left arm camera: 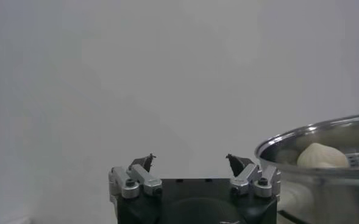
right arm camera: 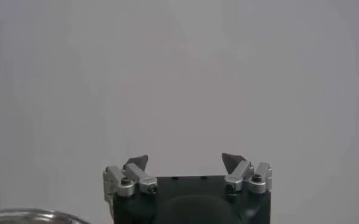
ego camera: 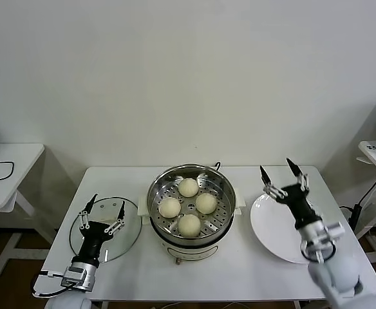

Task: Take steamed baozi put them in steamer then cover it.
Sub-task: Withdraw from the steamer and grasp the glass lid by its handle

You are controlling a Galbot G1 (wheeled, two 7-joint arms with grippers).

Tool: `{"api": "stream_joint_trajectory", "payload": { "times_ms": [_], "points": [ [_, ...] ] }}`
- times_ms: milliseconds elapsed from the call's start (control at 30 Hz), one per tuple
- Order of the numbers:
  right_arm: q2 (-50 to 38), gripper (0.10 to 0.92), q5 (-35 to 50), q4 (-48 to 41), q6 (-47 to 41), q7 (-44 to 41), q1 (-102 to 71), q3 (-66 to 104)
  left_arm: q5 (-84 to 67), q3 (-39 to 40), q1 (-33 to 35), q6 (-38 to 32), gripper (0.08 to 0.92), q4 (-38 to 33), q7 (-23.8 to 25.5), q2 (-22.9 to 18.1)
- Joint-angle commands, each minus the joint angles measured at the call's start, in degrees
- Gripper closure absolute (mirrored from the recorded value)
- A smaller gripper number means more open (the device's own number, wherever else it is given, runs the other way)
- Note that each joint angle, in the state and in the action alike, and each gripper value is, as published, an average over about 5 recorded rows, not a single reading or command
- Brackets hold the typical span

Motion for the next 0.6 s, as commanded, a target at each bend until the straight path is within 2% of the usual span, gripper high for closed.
{"api": "stream_joint_trajectory", "payload": {
  "times_ms": [33, 300, 400, 600],
  "points": [
    [12.4, 0.203, -4.9, 0.5, 8.7, 4.1, -13.2, 6.0, 9.2, -1.7, -1.0, -2.4, 0.177, 3.9, -1.4, 0.9],
    [13.4, 0.203, -5.5, -1.1, 8.8, 4.1, -12.1, 4.6, 43.4, -7.6, -3.4, -15.5, 0.177, 16.6, -9.6, 2.5],
    [13.8, 0.203, -6.0, -1.8, 8.7, 4.1, -11.4, 3.9, 55.1, -9.4, -3.4, -19.6, 0.177, 20.6, -14.4, 3.0],
    [14.6, 0.203, -6.9, -3.2, 8.7, 3.9, -10.3, 2.6, 68.7, -10.9, -3.6, -23.2, 0.177, 24.6, -21.9, 3.6]
  ]
}}
